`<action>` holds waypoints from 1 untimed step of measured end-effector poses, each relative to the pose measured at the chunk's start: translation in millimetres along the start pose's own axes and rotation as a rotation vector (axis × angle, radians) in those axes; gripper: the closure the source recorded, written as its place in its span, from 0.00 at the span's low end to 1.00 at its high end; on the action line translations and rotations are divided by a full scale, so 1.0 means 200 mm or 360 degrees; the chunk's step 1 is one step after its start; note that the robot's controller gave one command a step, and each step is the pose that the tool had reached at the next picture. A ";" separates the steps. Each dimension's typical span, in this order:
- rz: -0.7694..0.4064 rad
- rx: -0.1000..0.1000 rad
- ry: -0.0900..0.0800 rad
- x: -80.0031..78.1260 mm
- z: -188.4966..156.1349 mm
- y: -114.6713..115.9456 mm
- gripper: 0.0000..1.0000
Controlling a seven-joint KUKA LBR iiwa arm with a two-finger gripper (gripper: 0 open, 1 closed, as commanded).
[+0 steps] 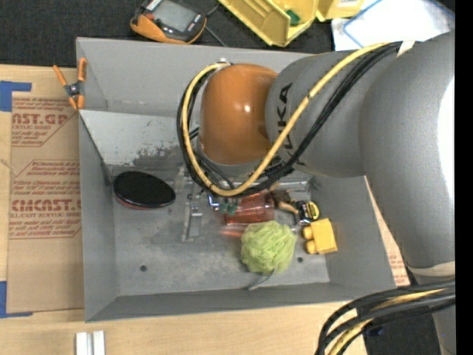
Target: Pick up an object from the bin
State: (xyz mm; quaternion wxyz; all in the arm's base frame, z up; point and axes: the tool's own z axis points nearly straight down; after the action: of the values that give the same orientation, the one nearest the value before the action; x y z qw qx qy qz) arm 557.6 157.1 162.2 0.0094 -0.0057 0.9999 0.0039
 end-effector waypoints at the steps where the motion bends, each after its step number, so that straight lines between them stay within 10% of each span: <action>1: -0.0037 0.0000 0.0006 -0.04 0.18 0.02 0.00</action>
Offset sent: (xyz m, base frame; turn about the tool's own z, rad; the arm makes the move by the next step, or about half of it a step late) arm 0.0288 -0.0188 -0.0499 0.0318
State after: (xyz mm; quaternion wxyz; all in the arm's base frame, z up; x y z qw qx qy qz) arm 566.0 161.5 126.5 0.0077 -0.0172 0.9998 0.0039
